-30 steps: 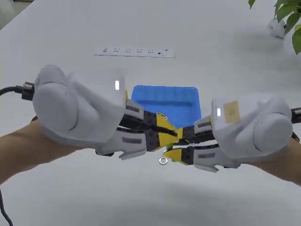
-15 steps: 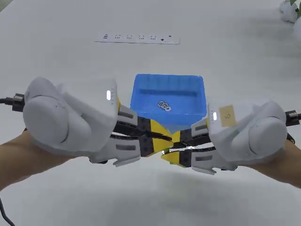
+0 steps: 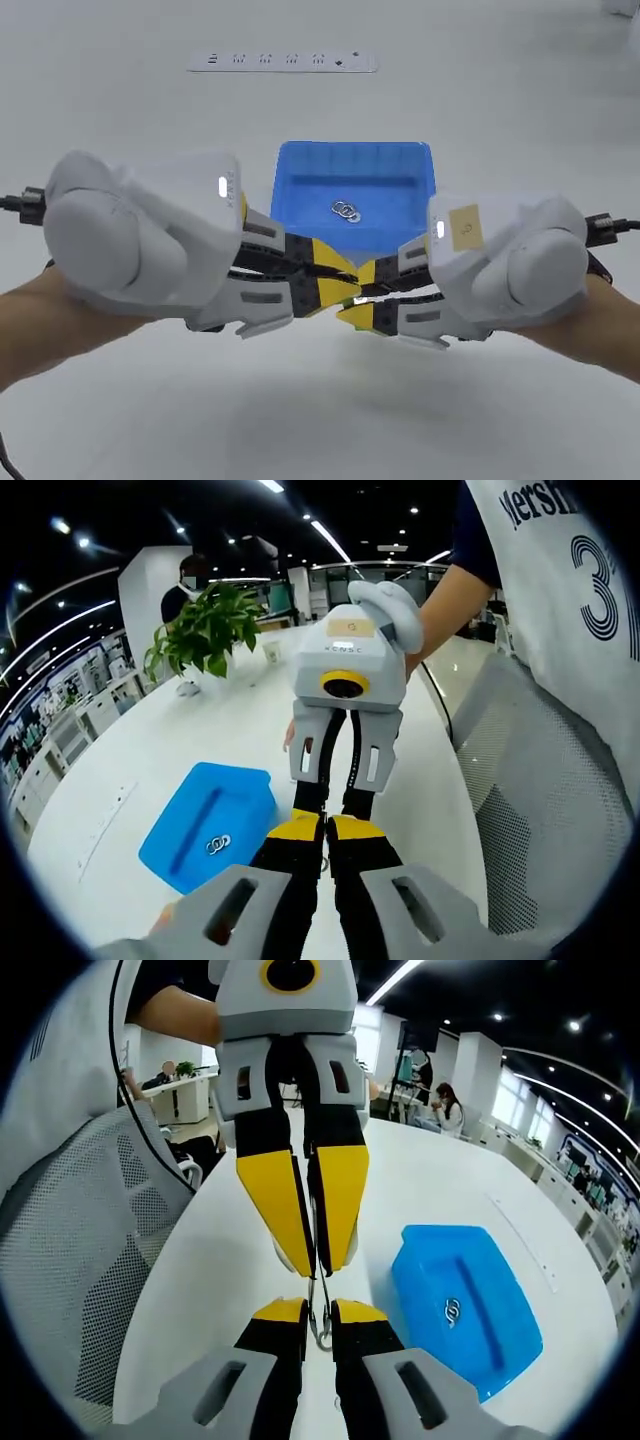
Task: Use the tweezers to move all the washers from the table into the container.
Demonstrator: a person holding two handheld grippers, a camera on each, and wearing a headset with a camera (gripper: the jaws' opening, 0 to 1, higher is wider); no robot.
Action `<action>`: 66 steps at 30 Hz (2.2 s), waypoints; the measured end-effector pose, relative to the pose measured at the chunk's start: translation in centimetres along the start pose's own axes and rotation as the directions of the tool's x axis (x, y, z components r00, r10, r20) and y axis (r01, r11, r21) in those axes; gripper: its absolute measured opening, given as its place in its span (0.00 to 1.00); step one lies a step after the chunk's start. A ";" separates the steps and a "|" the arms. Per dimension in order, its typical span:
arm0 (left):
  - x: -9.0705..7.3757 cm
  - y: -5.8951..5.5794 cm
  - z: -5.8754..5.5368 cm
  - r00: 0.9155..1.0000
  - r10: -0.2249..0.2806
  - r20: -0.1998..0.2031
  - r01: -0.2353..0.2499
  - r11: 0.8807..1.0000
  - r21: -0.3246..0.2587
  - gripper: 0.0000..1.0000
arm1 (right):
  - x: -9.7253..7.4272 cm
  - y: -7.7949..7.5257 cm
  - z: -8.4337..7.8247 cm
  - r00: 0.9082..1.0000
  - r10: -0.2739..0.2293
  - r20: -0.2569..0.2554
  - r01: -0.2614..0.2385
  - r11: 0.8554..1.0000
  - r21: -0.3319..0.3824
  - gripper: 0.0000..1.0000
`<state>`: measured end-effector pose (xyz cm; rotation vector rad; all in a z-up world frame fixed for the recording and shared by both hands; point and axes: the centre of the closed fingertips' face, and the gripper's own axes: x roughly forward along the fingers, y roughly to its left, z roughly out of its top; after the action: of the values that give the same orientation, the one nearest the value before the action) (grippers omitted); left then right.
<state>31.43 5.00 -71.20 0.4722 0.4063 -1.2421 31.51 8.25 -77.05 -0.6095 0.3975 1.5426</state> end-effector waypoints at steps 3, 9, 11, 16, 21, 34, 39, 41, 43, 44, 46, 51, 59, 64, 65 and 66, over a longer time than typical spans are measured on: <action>0.1 0.0 -0.1 1.000 -0.004 -0.002 0.004 1.000 -0.001 0.06 | 0.1 0.0 -0.1 1.000 0.000 -0.001 0.000 1.000 0.002 0.10; 0.3 0.0 -0.3 1.000 -0.008 -0.009 0.008 1.000 -0.015 0.06 | 0.2 0.0 -0.4 1.000 0.004 -0.002 -0.004 1.000 0.019 0.10; 0.4 -0.1 -0.3 1.000 -0.011 -0.010 0.011 1.000 -0.011 0.06 | 0.3 0.0 -0.4 1.000 0.005 -0.003 -0.005 1.000 0.020 0.11; 0.5 0.0 -0.3 1.000 -0.010 -0.008 0.010 1.000 -0.018 0.06 | 0.2 0.0 -0.5 1.000 0.003 0.000 -0.003 1.000 0.026 0.11; 0.7 0.1 -0.2 1.000 -0.011 -0.009 0.011 1.000 -0.024 0.06 | 0.1 -0.1 -0.6 1.000 0.001 0.003 -0.001 1.000 0.030 0.10; 0.4 -0.2 0.1 1.000 -0.019 -0.008 0.019 0.999 -0.036 0.06 | 0.1 0.0 -0.2 1.000 0.000 0.005 0.000 0.998 0.057 0.09; -0.4 0.2 0.9 1.000 -0.010 -0.002 0.010 1.000 -0.025 0.06 | -0.2 -0.3 0.7 1.000 -0.012 0.010 0.011 0.999 0.047 0.10; -0.8 0.4 1.3 1.000 -0.007 0.000 0.007 1.000 -0.018 0.06 | -0.5 -0.5 1.2 1.000 -0.017 0.012 0.017 0.999 0.039 0.10; -1.1 0.6 1.7 1.000 -0.002 0.005 0.002 1.000 -0.008 0.06 | -0.8 -0.8 1.7 0.999 -0.025 0.026 0.024 0.999 0.041 0.10; -1.3 0.7 2.0 1.000 -0.001 0.008 0.001 1.000 -0.005 0.06 | -1.0 -0.9 2.0 0.999 -0.030 0.035 0.028 0.999 0.046 0.10; -1.6 0.9 2.3 1.000 0.005 0.009 -0.005 1.000 0.004 0.06 | -1.3 -1.2 2.4 0.998 -0.044 0.039 0.043 0.998 0.038 0.10; -2.3 1.3 3.5 1.000 0.014 0.023 -0.015 1.000 0.024 0.06 | -2.2 -1.7 3.5 0.997 -0.066 0.047 0.065 0.998 0.025 0.10; -2.9 2.8 5.1 0.999 0.026 0.033 -0.028 0.997 0.076 0.06 | -3.1 -3.6 4.9 0.994 -0.097 0.055 0.098 0.995 -0.016 0.10; -2.8 4.1 5.6 0.999 0.033 0.033 -0.036 0.995 0.094 0.06 | -3.4 -5.2 5.2 0.991 -0.119 0.057 0.121 0.992 -0.030 0.10; -2.8 4.5 5.8 0.999 0.043 0.025 -0.046 0.991 0.123 0.06 | -3.5 -5.7 5.3 0.990 -0.125 0.060 0.127 0.991 -0.034 0.10; -2.7 4.7 6.0 0.999 0.043 0.025 -0.046 0.990 0.133 0.06 | -3.6 -6.0 5.5 0.990 -0.129 0.064 0.132 0.991 -0.037 0.10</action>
<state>35.48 5.09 -64.18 0.5779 0.2932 -1.2348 36.71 9.08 -69.90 -0.6066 0.2744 1.4434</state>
